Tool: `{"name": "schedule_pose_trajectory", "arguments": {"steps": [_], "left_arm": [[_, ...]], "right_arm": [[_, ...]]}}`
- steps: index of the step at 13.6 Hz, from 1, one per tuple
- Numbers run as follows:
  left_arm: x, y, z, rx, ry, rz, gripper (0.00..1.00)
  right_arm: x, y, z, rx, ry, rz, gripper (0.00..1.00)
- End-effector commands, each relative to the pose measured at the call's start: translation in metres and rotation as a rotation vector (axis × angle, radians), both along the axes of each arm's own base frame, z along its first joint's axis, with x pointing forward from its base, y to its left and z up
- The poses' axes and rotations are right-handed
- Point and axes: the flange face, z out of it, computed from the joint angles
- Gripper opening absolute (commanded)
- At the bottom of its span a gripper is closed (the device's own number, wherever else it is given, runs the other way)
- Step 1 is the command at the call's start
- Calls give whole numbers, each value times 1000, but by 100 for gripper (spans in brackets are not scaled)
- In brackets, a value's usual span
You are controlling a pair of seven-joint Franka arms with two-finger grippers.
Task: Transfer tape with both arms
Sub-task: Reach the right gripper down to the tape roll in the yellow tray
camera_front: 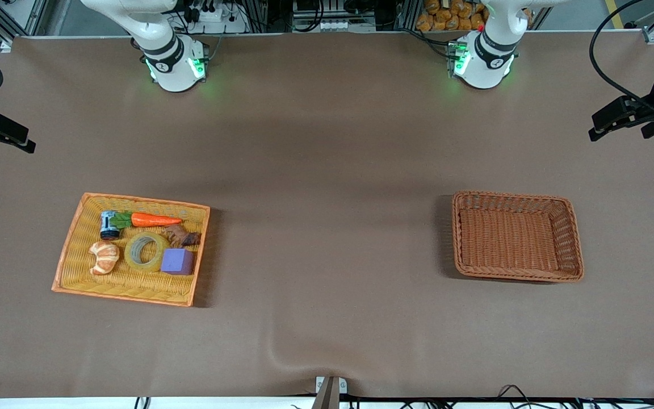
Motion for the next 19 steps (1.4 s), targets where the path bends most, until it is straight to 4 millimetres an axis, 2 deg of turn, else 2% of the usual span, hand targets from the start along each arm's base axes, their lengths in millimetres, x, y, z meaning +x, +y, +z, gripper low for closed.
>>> {"name": "schedule_pose_trajectory", "arguments": {"steps": [1, 12, 19], "left_arm": [[2, -1, 6, 13, -10, -18, 100], [2, -8, 2, 55, -1, -38, 100], [7, -11, -11, 54, 24, -42, 100]], "right_arm": [[2, 2, 1, 11, -6, -9, 100], [4, 1, 4, 9, -27, -17, 100], [4, 4, 2, 13, -24, -12, 100]]}}
